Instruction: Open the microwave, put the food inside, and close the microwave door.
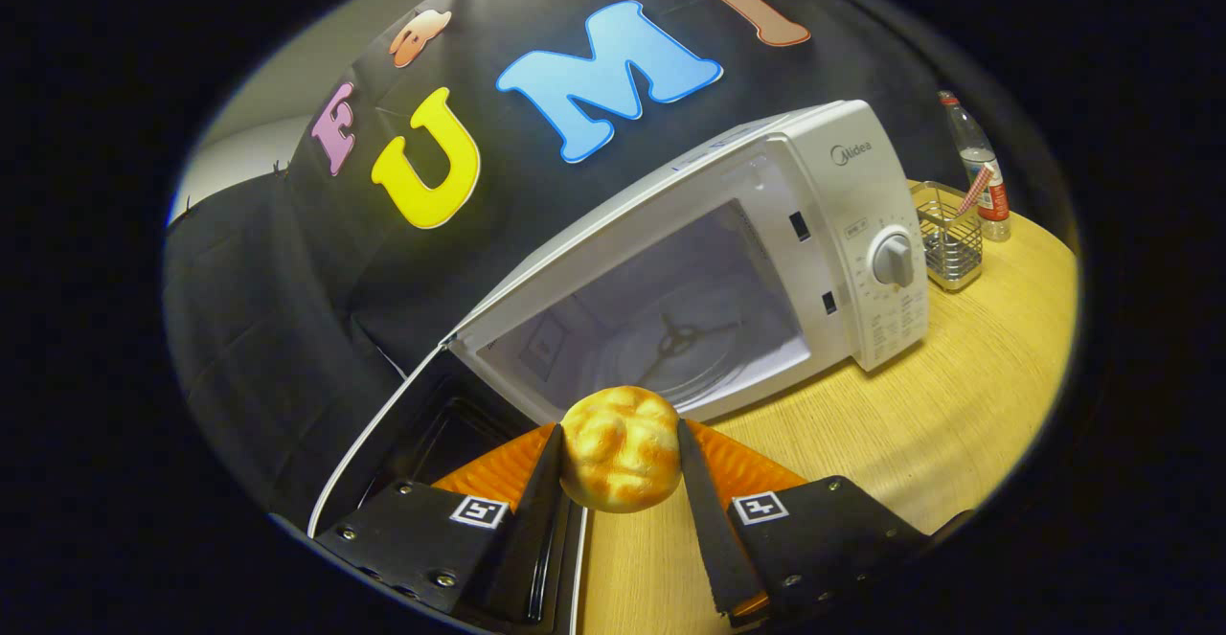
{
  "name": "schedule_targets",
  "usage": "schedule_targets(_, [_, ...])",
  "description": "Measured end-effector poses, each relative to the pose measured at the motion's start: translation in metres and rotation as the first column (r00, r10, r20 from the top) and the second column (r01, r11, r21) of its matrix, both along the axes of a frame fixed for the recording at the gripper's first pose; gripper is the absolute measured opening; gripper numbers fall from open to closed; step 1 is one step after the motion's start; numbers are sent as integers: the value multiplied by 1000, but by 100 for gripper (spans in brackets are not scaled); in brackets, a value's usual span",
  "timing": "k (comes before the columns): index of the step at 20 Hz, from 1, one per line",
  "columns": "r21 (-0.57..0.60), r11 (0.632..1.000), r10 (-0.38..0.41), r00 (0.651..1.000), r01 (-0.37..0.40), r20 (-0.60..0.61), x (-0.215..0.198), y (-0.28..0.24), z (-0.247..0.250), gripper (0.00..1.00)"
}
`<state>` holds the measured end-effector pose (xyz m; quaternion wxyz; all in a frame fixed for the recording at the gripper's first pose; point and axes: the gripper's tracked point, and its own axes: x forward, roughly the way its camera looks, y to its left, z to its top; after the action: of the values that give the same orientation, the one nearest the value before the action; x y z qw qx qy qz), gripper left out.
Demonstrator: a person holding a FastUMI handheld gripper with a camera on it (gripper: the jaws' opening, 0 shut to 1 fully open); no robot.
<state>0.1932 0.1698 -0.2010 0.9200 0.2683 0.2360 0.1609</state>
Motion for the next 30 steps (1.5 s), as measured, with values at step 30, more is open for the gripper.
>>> schedule_targets(30, [-84,970,-220,973,226,75,81,4,-19,97])
